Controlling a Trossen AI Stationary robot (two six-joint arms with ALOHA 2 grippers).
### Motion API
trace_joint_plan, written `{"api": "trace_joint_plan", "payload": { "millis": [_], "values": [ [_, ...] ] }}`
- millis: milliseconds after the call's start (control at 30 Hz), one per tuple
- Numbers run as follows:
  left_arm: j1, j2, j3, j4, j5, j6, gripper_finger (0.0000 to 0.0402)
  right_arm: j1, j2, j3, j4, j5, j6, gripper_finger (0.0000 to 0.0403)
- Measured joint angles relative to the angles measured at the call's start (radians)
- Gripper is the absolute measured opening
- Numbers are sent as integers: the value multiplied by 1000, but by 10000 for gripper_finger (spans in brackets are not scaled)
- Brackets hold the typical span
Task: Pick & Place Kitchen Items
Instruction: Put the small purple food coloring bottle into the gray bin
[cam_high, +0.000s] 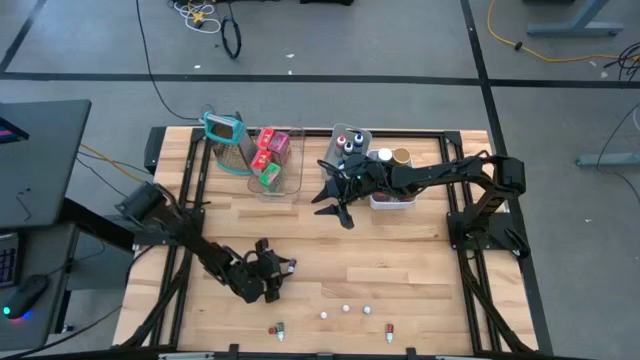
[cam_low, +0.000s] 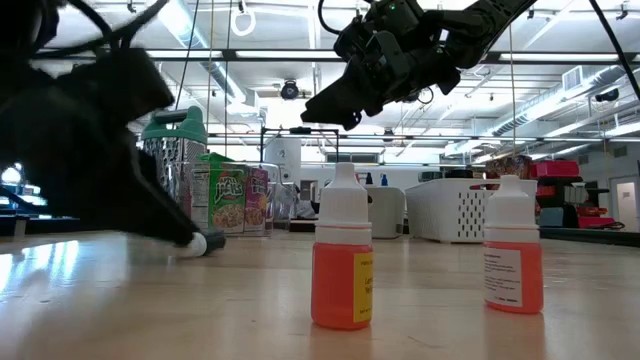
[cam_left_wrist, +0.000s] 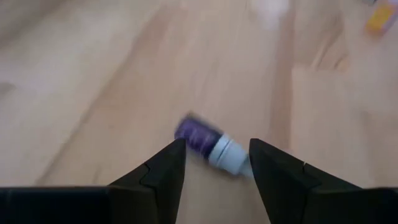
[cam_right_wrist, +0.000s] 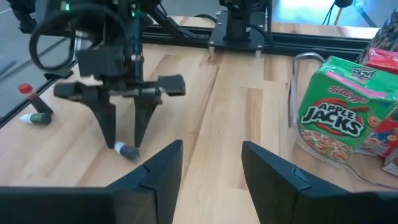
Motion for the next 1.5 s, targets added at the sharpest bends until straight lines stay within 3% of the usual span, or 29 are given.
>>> {"api": "trace_joint_plan", "payload": {
  "millis": [100,333,633,767,1033,1200,1333,1500],
  "values": [
    [1,56,2,21,-11,-20,188,0,0,0,-1,12,-4,176],
    [53,56,31,-51,31,-45,177,0,0,0,0,18,-34,176],
    [81,59,31,-47,42,-8,99,0,0,0,8,17,-24,176],
    [86,62,28,-2,24,-2,68,6,0,0,14,29,97,176],
    [168,65,25,38,-2,56,73,9,1,0,-107,317,131,176],
    [259,64,26,48,-32,89,68,6,1,1,-41,470,43,176],
    [334,64,26,80,-62,152,61,5,1,1,-54,483,-12,176],
    [407,62,27,226,0,301,68,9,0,1,-157,490,-30,176]
  ]
}}
